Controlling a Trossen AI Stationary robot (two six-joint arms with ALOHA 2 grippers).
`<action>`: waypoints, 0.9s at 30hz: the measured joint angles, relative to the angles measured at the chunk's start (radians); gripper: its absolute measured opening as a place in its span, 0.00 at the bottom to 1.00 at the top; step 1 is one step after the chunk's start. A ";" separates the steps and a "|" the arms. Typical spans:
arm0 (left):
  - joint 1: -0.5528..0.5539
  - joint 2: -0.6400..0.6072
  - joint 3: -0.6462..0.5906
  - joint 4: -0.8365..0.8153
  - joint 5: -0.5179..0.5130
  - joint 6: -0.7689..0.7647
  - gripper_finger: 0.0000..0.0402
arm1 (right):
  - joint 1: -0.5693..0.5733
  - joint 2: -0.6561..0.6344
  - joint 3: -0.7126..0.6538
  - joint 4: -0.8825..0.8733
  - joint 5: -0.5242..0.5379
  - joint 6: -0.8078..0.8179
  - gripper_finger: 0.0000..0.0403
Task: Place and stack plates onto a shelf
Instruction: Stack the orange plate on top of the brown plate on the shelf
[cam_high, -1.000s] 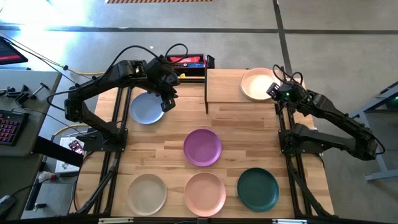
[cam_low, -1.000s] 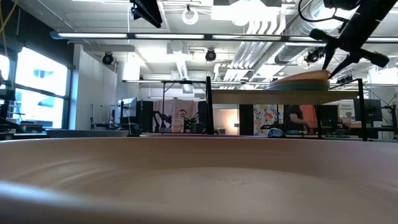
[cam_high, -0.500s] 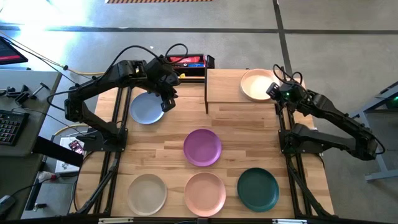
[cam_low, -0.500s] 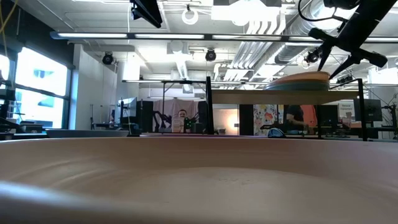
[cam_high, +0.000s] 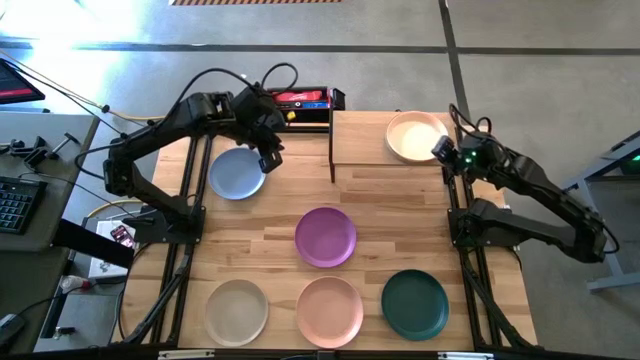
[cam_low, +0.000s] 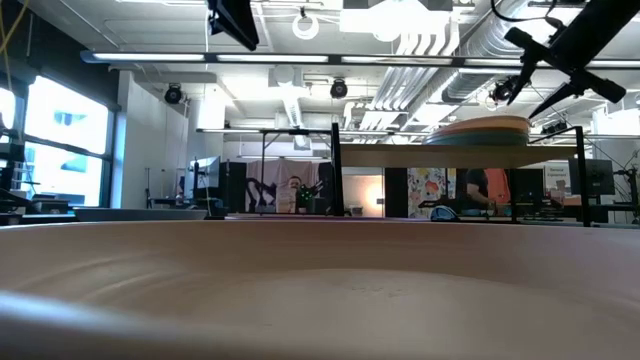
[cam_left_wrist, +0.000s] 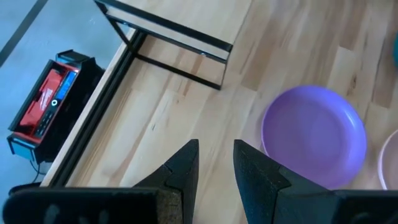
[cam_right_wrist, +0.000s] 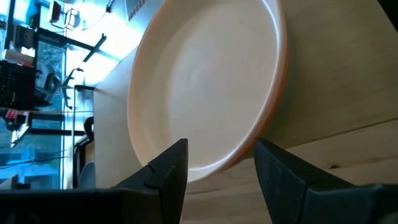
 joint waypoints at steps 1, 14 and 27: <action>0.005 0.000 0.000 0.000 0.000 -0.005 0.22 | 0.000 -0.006 0.000 -0.005 0.000 0.000 0.40; 0.048 0.000 0.000 0.000 -0.002 -0.007 0.22 | 0.000 0.001 0.000 -0.067 -0.007 -0.125 0.40; 0.074 0.000 0.000 0.046 -0.003 -0.035 0.22 | 0.000 0.004 0.000 -0.153 0.002 -0.127 0.40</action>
